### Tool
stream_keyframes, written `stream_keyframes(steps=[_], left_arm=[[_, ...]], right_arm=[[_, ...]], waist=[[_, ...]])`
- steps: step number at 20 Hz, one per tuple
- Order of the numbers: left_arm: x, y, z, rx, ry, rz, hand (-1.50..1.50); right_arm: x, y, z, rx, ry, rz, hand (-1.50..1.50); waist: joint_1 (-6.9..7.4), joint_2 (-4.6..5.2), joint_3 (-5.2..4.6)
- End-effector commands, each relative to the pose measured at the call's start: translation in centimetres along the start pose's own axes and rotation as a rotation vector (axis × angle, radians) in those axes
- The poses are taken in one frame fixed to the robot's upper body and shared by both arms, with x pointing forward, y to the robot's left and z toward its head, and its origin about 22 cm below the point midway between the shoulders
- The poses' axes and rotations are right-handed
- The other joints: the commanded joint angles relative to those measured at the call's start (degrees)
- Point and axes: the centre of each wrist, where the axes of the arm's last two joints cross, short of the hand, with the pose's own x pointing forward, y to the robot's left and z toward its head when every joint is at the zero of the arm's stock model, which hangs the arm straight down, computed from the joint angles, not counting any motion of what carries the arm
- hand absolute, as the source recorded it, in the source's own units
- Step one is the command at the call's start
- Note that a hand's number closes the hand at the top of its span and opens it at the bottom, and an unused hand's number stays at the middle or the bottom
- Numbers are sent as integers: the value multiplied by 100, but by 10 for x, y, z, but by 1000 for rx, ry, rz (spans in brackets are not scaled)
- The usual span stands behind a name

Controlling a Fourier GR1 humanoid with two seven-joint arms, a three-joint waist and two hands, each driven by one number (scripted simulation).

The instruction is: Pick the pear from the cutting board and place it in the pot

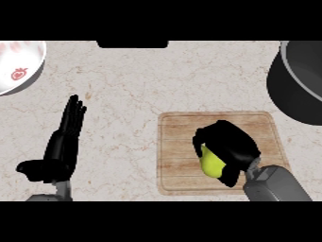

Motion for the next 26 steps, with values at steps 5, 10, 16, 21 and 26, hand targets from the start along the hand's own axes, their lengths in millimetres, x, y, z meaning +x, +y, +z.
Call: stream_keyframes(steps=[5, 10, 16, 21, 26], left_arm=[[4, 5, -3, 6, -34, -5, 0], [5, -3, -4, -27, -46, 0, 0], [9, -22, -5, -112, -67, 22, 0], [22, -30, -15, -177, -101, 29, 0], [22, -37, -18, -194, -85, 26, 0]], right_arm=[[-106, -40, 20, -266, 833, -169, 150], [-136, -85, 32, -493, 1245, -211, 150], [-147, -155, 34, -790, 1632, -134, 150], [-155, -194, 29, -871, 1900, -9, 150], [-163, -218, 26, -903, 2076, 41, 150]], waist=[[-78, 248, 4], [228, 334, -15], [827, 411, -34], [1119, 435, -29], [1156, 432, -13]])
